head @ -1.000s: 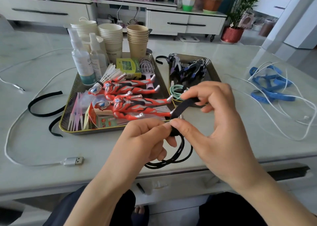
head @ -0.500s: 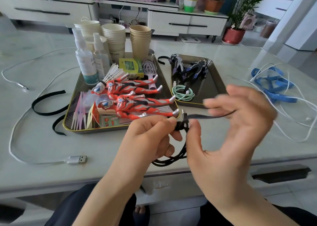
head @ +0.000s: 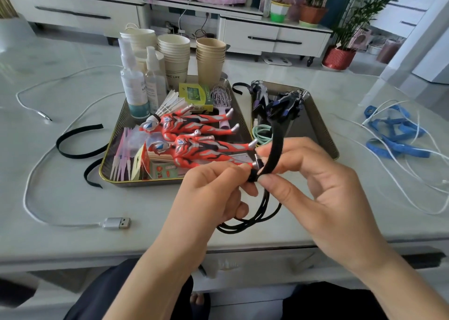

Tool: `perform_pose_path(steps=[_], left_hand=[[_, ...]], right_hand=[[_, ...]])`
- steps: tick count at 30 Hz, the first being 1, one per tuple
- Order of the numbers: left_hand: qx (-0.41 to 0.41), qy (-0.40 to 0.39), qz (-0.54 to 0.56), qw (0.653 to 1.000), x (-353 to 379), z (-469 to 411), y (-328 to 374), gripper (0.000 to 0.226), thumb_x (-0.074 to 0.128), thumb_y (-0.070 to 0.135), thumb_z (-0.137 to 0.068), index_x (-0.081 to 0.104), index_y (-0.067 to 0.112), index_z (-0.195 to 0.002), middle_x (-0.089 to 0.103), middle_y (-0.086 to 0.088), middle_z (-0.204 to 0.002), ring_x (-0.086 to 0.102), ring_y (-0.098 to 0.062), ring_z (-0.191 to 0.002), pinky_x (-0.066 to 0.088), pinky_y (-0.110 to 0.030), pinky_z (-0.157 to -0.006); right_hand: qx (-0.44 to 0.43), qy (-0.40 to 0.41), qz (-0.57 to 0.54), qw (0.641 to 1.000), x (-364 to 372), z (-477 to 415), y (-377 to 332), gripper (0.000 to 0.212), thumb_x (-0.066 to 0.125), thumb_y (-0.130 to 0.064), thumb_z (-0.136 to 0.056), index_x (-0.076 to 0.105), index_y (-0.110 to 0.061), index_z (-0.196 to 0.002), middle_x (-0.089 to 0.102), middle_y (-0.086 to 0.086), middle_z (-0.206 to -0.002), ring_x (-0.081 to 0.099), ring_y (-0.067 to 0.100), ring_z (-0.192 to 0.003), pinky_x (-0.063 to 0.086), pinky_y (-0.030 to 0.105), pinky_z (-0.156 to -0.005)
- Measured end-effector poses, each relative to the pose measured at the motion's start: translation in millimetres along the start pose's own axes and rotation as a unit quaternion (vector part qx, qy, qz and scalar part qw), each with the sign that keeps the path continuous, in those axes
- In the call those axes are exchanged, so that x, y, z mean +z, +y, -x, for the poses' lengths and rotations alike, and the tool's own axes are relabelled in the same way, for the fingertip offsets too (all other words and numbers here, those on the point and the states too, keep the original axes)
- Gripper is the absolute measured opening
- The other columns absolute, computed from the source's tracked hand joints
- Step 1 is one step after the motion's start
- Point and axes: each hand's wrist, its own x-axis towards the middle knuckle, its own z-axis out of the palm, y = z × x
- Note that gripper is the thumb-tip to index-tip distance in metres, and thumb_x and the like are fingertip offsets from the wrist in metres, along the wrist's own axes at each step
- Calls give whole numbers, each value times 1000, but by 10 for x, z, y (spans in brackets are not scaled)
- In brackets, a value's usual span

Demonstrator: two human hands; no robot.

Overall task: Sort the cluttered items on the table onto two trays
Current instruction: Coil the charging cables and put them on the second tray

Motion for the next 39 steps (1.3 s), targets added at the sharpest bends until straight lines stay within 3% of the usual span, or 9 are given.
perform_pose_path(steps=[8, 11, 15, 17, 22, 27, 33, 36, 39], left_hand=[[48, -31, -69, 996, 26, 41, 9, 30, 52, 24, -77, 59, 1, -59, 42, 6, -31, 29, -2, -31, 33, -18, -45], [61, -36, -87, 994, 27, 58, 2, 32, 51, 24, -79, 59, 0, -61, 43, 7, -33, 33, -1, -32, 32, -22, -48], [71, -23, -85, 994, 19, 67, 12, 32, 51, 24, -80, 59, -1, -61, 42, 6, -33, 33, -2, -32, 27, -28, -52], [74, -18, -79, 994, 16, 65, 21, 32, 52, 24, -79, 59, 0, -60, 41, 5, -33, 32, -2, -33, 26, -29, -53], [82, -11, -104, 991, 3, 63, 10, 33, 51, 26, -79, 60, 1, -59, 40, 6, -33, 32, -2, -34, 27, -28, -53], [83, -3, -128, 988, -29, 34, -16, 31, 52, 29, -78, 64, 11, -56, 38, 5, -34, 31, -5, -35, 26, -24, -49], [77, -8, -157, 985, -38, 26, -39, 27, 52, 30, -76, 67, 13, -62, 54, 3, -48, 38, -7, -40, 29, -14, -40], [60, -15, -154, 986, -27, 20, -39, 26, 53, 30, -76, 68, 15, -62, 58, 5, -50, 39, -5, -38, 36, -19, -44], [70, -15, -190, 979, 10, 19, -62, 32, 52, 34, -77, 63, 13, -55, 45, 7, -37, 35, -4, -36, 35, -28, -49]], right_hand=[[159, 68, -181, 968, 127, 36, -26, 18, 63, -16, -75, 62, 0, -82, 65, 22, -74, 60, 21, -66, 50, 21, -65], [195, 109, -246, 943, 194, 44, -35, 18, 63, -14, -70, 58, -9, -86, 60, 11, -67, 57, 16, -60, 48, 20, -60], [155, 149, -211, 953, 244, 61, -41, 20, 64, -13, -72, 54, -12, -89, 62, 5, -77, 58, 15, -61, 50, 22, -61], [121, 125, -139, 975, 236, 64, -43, 6, 63, -17, -78, 66, -16, -83, 65, 2, -79, 61, 14, -64, 51, 23, -64], [86, 72, -26, 993, 181, 62, -58, 16, 58, -21, -85, 73, -21, -82, 67, -6, -82, 64, 8, -82, 46, 11, -70], [159, -34, -102, 981, 45, 31, -89, 19, 58, -22, -83, 75, -21, -92, 72, -1, -81, 66, 18, -82, 52, 27, -79], [239, -50, -169, 955, -18, 12, -111, 15, 60, -7, -85, 74, -11, -90, 74, 4, -81, 64, 3, -73, 45, 8, -65], [276, -77, -140, 948, -58, -26, -94, 11, 64, -15, -85, 73, -12, -92, 73, 7, -83, 65, 13, -80, 46, 14, -69], [301, -87, -119, 942, -101, -47, -74, 20, 66, -26, -76, 72, -11, -89, 72, 10, -82, 64, 18, -81, 46, 23, -76]])
